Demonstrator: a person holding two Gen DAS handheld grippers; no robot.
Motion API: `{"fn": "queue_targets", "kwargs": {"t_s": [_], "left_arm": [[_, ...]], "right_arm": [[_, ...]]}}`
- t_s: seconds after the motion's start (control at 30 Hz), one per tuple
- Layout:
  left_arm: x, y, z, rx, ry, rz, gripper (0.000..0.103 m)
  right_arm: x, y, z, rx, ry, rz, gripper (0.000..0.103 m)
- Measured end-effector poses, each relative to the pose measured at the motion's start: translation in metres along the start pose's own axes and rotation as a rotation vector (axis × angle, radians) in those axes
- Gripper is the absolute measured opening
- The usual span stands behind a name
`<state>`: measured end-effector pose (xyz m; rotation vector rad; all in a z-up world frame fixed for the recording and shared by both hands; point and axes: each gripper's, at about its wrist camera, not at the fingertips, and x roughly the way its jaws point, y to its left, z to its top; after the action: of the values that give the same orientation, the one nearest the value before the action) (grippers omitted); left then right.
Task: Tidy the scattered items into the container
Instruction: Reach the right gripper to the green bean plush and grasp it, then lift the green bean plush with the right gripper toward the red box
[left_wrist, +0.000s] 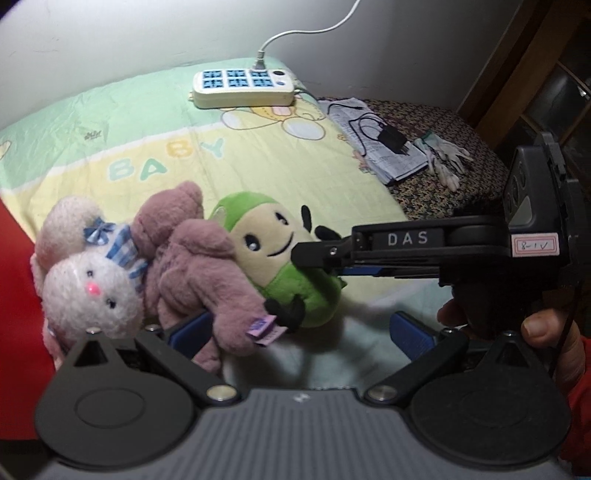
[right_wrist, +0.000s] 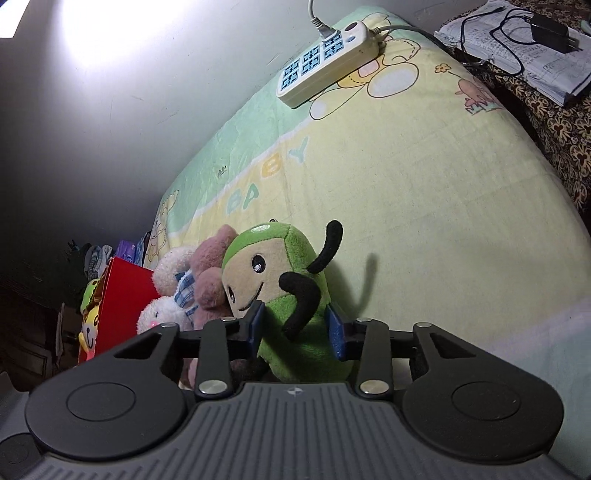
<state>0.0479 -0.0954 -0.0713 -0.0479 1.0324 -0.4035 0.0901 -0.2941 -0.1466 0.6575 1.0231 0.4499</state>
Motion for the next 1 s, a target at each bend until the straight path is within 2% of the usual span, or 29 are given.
{"fn": "queue_targets", "kwargs": {"t_s": [0.07,0.17,0.33,0.43,0.57,0.7,0.77,1.0], "left_arm": [[0.001,-0.008,-0.002,0.025,0.004,-0.034,0.102],[0.01,-0.016,-0.006,0.055,0.024,-0.046,0.102],[0.03,-0.018,-0.003,0.038,0.047,-0.104,0.102],[0.043,-0.021,0.004,0.064,0.037,-0.08,0.102],[0.058,-0.013,0.017,0.05,0.029,-0.058,0.102],[0.073,0.001,0.03,-0.009,0.041,-0.084,0.102],[0.08,0.002,0.033,-0.013,0.041,-0.071,0.102],[0.099,0.006,0.033,-0.034,0.063,-0.07,0.102]], "right_arm": [[-0.009,-0.004,-0.006,0.022,0.01,0.006,0.019],[-0.022,-0.008,-0.014,0.02,-0.007,-0.023,0.015],[-0.036,-0.014,-0.015,0.019,-0.036,-0.063,0.012],[-0.036,-0.018,-0.012,0.036,-0.054,-0.071,0.02],[-0.034,-0.021,-0.001,0.085,-0.086,-0.036,0.043],[-0.019,-0.021,0.01,0.091,-0.077,-0.05,0.049],[-0.011,-0.021,0.013,0.081,-0.069,-0.056,0.057],[0.009,-0.025,0.02,0.101,-0.035,-0.003,0.068]]}}
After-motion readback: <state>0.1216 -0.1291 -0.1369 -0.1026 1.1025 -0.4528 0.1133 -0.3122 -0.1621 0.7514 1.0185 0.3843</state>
